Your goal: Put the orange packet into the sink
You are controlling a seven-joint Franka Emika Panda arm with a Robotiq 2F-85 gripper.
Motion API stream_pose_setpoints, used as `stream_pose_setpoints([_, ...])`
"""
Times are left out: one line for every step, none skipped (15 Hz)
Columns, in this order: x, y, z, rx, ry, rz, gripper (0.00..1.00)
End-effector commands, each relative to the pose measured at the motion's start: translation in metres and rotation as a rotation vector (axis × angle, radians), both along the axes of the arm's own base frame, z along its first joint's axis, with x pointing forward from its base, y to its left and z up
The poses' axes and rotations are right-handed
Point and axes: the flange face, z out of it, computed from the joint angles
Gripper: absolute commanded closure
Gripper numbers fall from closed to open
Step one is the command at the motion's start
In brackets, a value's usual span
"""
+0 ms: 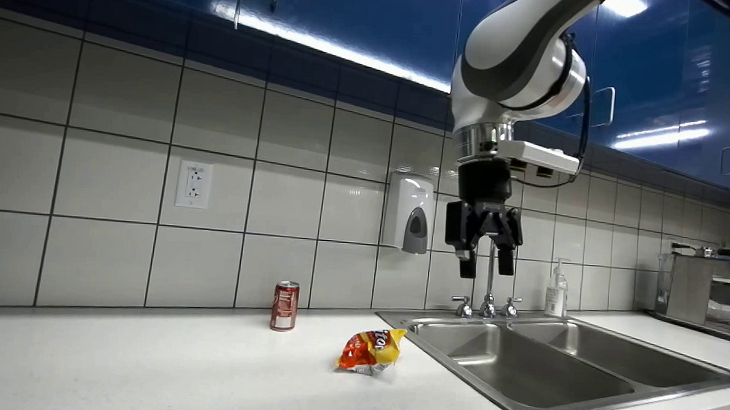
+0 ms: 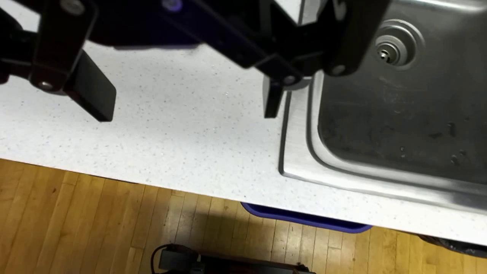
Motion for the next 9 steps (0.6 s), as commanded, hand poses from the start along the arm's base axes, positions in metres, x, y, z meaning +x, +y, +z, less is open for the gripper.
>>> stream_pose_setpoints([0.030, 0.038, -0.012, -0.019, 0.010, 0.047, 0.00])
stream_pose_setpoints([0.035, 0.042, -0.016, -0.016, 0.013, 0.055, 0.00])
stream_pose_setpoints([0.038, 0.044, -0.021, -0.013, 0.017, 0.059, 0.00])
stream_pose_setpoints([0.042, 0.043, -0.027, -0.020, 0.024, 0.059, 0.00])
stream_pose_setpoints([0.045, 0.041, -0.033, -0.020, 0.028, 0.065, 0.00])
stream_pose_setpoints([0.049, 0.039, -0.040, -0.032, 0.034, 0.067, 0.00])
stream_pose_setpoints([0.052, 0.036, -0.046, -0.039, 0.032, 0.078, 0.00])
stream_pose_setpoints([0.057, 0.034, -0.050, -0.046, 0.034, 0.089, 0.00])
stream_pose_setpoints([0.060, 0.032, -0.055, -0.050, 0.041, 0.097, 0.00])
